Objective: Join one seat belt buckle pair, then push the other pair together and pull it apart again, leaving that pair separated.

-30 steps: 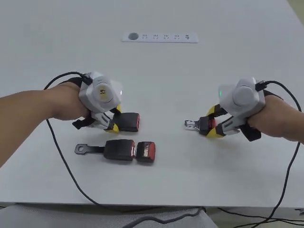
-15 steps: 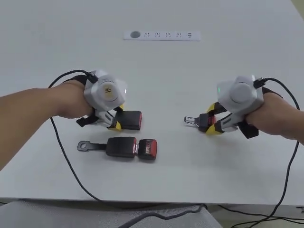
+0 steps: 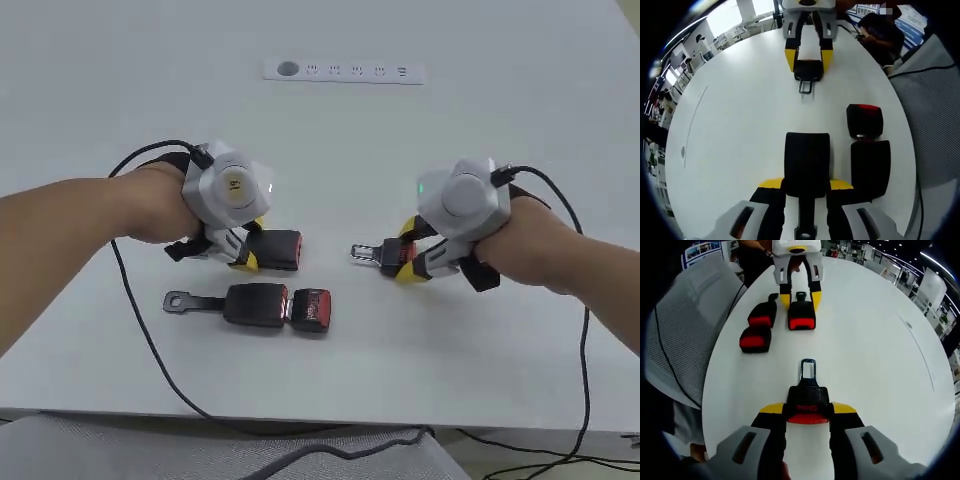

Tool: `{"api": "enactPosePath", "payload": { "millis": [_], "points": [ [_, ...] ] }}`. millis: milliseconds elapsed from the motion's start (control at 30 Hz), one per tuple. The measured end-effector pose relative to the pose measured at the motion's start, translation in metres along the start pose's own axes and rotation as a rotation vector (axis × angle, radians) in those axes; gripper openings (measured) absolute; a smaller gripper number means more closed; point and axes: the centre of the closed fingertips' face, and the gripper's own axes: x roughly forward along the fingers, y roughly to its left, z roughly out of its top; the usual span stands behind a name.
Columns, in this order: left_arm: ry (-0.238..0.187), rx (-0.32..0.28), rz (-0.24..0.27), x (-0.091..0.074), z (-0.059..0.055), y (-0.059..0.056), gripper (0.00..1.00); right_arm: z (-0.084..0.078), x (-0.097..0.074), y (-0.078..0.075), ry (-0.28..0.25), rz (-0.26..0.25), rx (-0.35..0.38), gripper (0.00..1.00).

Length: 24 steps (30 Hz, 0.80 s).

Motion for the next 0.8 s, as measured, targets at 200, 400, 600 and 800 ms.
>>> {"api": "enactPosePath", "payload": {
  "millis": [200,400,600,800],
  "points": [
    [-0.007,-0.01,0.006,0.0,0.001,0.0,0.32,0.024,0.012,0.006,-0.017,0.004,-0.026,0.31],
    [-0.01,-0.017,0.012,0.001,0.002,-0.001,0.32,0.041,0.022,0.009,-0.023,-0.002,-0.051,0.31],
    [0.0,-0.006,0.011,0.001,0.003,-0.002,0.32,0.051,0.027,0.007,-0.018,-0.015,-0.059,0.31],
    [-0.001,-0.007,0.011,0.002,0.003,-0.002,0.32,0.058,0.031,0.009,-0.033,-0.015,-0.075,0.31]
  ]
}}
